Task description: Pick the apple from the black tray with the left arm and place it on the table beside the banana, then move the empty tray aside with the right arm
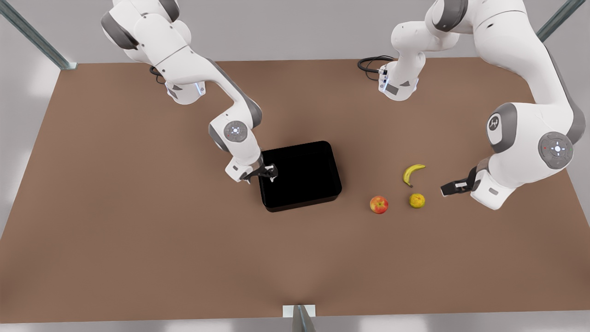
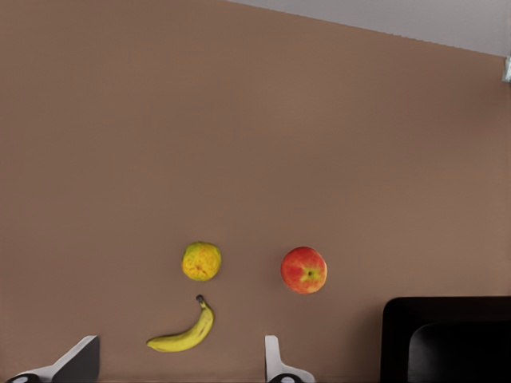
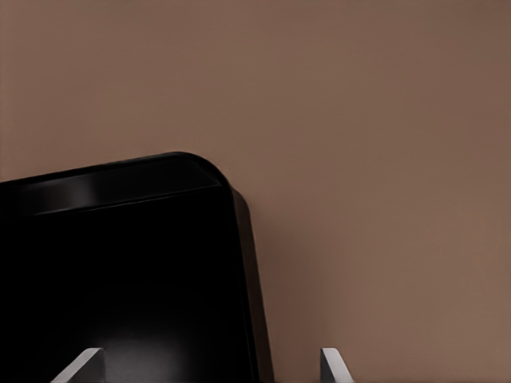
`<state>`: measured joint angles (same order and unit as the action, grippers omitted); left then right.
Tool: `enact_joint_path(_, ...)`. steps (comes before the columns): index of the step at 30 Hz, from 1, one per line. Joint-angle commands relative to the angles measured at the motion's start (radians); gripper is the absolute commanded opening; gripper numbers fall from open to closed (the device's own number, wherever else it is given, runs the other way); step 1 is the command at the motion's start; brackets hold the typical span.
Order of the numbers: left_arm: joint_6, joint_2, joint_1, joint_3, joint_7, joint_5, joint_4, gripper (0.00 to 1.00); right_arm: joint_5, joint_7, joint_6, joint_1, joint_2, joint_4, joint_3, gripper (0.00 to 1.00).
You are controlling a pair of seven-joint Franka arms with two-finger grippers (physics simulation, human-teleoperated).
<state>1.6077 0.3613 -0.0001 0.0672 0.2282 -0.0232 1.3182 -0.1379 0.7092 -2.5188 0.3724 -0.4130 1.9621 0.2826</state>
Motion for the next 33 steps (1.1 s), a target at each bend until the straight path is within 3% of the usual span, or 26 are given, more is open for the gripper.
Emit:
enact_joint_path(1,-0.017,-0.002,0.0,0.0,-0.21,-0.003,0.001,1.0,-0.006,-0.03,-0.035,-0.003,-0.012,0.008,0.001,1.0)
enact_joint_path(3,-0.017,-0.002,0.0,0.0,-0.21,-0.001,0.001,1.0,-0.006,-0.06,-0.143,-0.021,-0.013,0.072,0.001,1.0)
enact_joint_path(20,-0.02,-0.002,0.0,-0.01,-0.214,0.0,0.001,1.0,-0.005,-0.099,-0.147,-0.043,-0.079,0.103,0.038,0.96)
enact_joint_path(24,-0.022,-0.002,0.0,-0.01,-0.214,0.0,0.003,1.0,-0.002,-0.088,-0.144,-0.052,-0.079,0.101,0.036,0.64)
enact_joint_path(33,0.035,0.015,0.002,-0.015,-0.217,-0.009,-0.033,1.0,-0.002,-0.093,-0.141,-0.053,-0.078,0.101,0.036,0.32)
